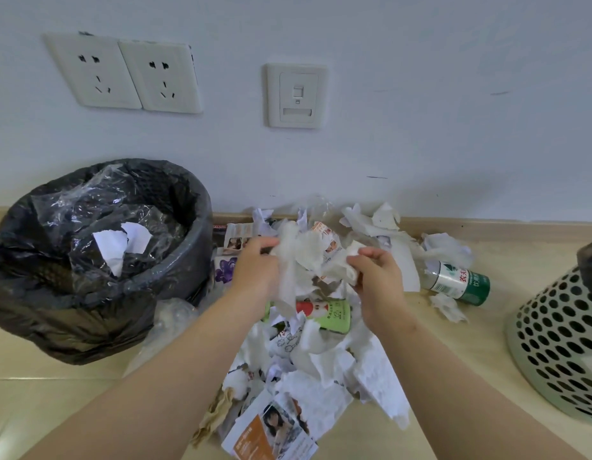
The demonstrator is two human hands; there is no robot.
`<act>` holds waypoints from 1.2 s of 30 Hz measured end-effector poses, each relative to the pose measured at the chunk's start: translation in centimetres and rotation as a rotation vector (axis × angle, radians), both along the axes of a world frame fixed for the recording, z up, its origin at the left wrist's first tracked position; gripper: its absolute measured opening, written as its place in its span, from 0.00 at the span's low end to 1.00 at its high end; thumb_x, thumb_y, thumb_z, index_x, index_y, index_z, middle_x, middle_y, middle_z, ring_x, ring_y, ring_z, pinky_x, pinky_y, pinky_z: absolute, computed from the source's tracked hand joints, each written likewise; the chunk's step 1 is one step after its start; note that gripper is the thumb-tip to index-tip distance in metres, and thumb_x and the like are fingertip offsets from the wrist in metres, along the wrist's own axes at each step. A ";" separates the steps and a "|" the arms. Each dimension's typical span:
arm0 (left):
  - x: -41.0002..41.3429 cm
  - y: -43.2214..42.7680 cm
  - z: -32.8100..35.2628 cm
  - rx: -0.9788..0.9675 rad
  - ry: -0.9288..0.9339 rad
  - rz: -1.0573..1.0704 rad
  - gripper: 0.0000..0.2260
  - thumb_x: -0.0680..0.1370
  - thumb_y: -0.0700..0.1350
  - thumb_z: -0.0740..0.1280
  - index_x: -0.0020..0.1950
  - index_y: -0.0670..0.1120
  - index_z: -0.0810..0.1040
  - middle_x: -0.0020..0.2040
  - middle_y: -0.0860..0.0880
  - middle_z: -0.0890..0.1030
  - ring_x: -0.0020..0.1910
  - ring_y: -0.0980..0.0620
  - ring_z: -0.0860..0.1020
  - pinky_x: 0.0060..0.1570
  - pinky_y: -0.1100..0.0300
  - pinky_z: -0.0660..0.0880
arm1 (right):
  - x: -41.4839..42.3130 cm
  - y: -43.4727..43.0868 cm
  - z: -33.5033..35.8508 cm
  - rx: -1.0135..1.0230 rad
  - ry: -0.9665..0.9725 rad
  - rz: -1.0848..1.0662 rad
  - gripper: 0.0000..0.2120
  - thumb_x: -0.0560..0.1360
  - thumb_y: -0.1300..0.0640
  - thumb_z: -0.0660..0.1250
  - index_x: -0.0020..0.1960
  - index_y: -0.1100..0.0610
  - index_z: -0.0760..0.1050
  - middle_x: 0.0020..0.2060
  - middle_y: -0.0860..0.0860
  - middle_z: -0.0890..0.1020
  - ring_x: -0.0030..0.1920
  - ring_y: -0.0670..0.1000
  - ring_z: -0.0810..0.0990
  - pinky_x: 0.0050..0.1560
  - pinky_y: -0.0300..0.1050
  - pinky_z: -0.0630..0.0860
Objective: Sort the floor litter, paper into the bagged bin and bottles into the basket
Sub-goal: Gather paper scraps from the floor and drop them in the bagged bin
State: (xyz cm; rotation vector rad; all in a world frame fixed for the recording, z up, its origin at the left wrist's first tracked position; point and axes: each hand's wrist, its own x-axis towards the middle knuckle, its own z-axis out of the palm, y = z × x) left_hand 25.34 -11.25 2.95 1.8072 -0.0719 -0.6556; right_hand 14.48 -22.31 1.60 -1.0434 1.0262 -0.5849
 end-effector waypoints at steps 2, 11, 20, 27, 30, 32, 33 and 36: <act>-1.1 -0.6 0.4 -0.146 0.204 0.003 0.12 0.79 0.36 0.57 0.50 0.48 0.78 0.53 0.48 0.80 0.45 0.50 0.77 0.43 0.56 0.74 | 0.7 1.3 1.0 -0.016 -0.073 0.138 0.10 0.73 0.70 0.65 0.42 0.56 0.71 0.32 0.52 0.74 0.31 0.49 0.70 0.35 0.42 0.68; -0.2 1.9 -0.9 -0.138 0.297 0.245 0.07 0.77 0.34 0.64 0.51 0.42 0.79 0.46 0.39 0.80 0.36 0.43 0.77 0.38 0.51 0.78 | 0.6 4.1 1.0 -0.045 0.039 0.518 0.13 0.74 0.71 0.60 0.39 0.58 0.78 0.35 0.52 0.81 0.33 0.49 0.77 0.36 0.41 0.71; 3.0 5.4 -3.5 0.376 -0.252 0.149 0.11 0.80 0.41 0.57 0.56 0.45 0.77 0.54 0.46 0.78 0.52 0.45 0.75 0.52 0.53 0.74 | 0.4 3.6 -3.1 -0.807 0.700 0.561 0.20 0.76 0.61 0.58 0.67 0.51 0.70 0.68 0.51 0.68 0.66 0.54 0.69 0.63 0.48 0.69; 3.2 5.4 -4.0 0.301 -0.150 0.088 0.07 0.78 0.48 0.65 0.52 0.45 0.78 0.47 0.48 0.78 0.48 0.46 0.76 0.52 0.55 0.74 | 4.3 4.4 -5.5 -1.111 0.991 1.058 0.30 0.79 0.58 0.55 0.75 0.41 0.47 0.77 0.49 0.41 0.76 0.59 0.43 0.74 0.59 0.47; 3.7 5.8 -4.5 0.261 -0.094 0.073 0.04 0.76 0.44 0.68 0.49 0.48 0.76 0.47 0.48 0.78 0.48 0.47 0.77 0.52 0.54 0.76 | 2.8 3.5 -7.1 -0.947 1.140 1.014 0.28 0.80 0.52 0.53 0.77 0.45 0.44 0.77 0.49 0.45 0.77 0.58 0.41 0.74 0.61 0.47; 3.7 6.2 -5.2 0.221 -0.070 0.064 0.06 0.74 0.40 0.69 0.50 0.48 0.75 0.48 0.47 0.78 0.47 0.47 0.76 0.49 0.56 0.75 | 1.0 2.8 -7.7 -0.921 1.197 0.988 0.27 0.81 0.48 0.50 0.77 0.49 0.46 0.77 0.49 0.50 0.77 0.56 0.40 0.74 0.60 0.47; 3.6 6.3 -5.6 0.210 -0.059 0.060 0.08 0.74 0.38 0.69 0.51 0.47 0.76 0.48 0.46 0.78 0.47 0.47 0.76 0.49 0.56 0.74 | 0.2 2.5 -7.9 -0.931 1.217 0.986 0.28 0.80 0.47 0.51 0.77 0.51 0.48 0.77 0.48 0.52 0.77 0.55 0.41 0.74 0.60 0.48; 3.0 6.1 -6.3 0.238 -0.037 -0.015 0.15 0.73 0.36 0.69 0.57 0.46 0.76 0.53 0.45 0.77 0.49 0.46 0.75 0.49 0.56 0.73 | -1.7 1.8 -8.0 -0.948 1.226 0.935 0.28 0.78 0.45 0.54 0.75 0.51 0.54 0.74 0.49 0.61 0.74 0.55 0.59 0.73 0.56 0.55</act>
